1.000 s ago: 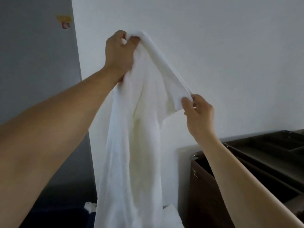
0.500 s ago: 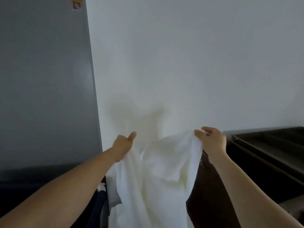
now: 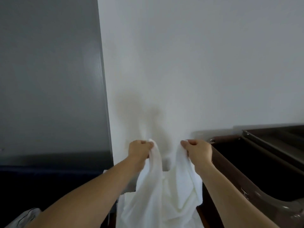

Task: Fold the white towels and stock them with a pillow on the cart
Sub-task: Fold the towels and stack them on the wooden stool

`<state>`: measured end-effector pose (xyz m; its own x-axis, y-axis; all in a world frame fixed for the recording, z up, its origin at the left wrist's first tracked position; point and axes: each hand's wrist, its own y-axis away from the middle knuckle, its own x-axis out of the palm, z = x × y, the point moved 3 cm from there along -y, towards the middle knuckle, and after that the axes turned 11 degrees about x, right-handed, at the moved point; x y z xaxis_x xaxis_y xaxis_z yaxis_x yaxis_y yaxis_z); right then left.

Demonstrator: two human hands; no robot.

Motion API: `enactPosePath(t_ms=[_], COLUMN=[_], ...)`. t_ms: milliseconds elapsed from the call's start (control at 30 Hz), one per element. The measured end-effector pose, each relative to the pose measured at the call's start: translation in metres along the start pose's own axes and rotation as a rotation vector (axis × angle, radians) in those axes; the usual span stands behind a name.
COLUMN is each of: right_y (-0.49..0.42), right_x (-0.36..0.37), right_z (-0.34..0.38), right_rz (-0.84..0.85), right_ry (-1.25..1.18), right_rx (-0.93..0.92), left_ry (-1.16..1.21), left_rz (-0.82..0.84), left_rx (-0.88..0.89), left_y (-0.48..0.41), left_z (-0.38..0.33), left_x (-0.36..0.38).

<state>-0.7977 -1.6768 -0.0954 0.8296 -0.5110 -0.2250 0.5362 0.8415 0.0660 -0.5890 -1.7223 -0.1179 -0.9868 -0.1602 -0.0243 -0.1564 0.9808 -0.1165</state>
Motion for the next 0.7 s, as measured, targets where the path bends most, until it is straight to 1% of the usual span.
enactPosePath(t_ms=[67,133,200,367,467,600,667,700], right_y=[0.018,0.031,0.041,0.048,0.058,0.069,0.071,0.071], right_x=[0.015,0.026,0.028,0.026,0.029,0.034,0.035,0.034], right_z=[0.006,0.005,-0.001,-0.015,-0.018,-0.031,-0.036,-0.037], right_rz=[0.033,0.039,0.040,0.032,0.032,0.056,0.097,0.133], right_ry=[0.065,0.179,0.236,0.245,0.248,0.302,0.322,0.287], right_rx=[-0.085,-0.178,-0.221,-0.223,-0.255,-0.279,-0.269,-0.246], left_ry=[0.044,-0.017,-0.061,-0.153,-0.223,-0.418,-0.453,-0.455], left_rz=[0.068,0.101,0.105,0.079,0.074,0.133,0.193,0.224], left_rx=[0.038,0.081,0.134,0.209,0.256,0.335,0.367,0.389], left_y=[0.016,0.027,0.037,0.059,0.067,0.073,0.077,0.079], left_z=[0.003,0.010,0.016,0.021,0.023,0.027,0.028,0.026], left_x=[0.019,0.031,0.034,0.032,0.035,0.033,0.031,0.030])
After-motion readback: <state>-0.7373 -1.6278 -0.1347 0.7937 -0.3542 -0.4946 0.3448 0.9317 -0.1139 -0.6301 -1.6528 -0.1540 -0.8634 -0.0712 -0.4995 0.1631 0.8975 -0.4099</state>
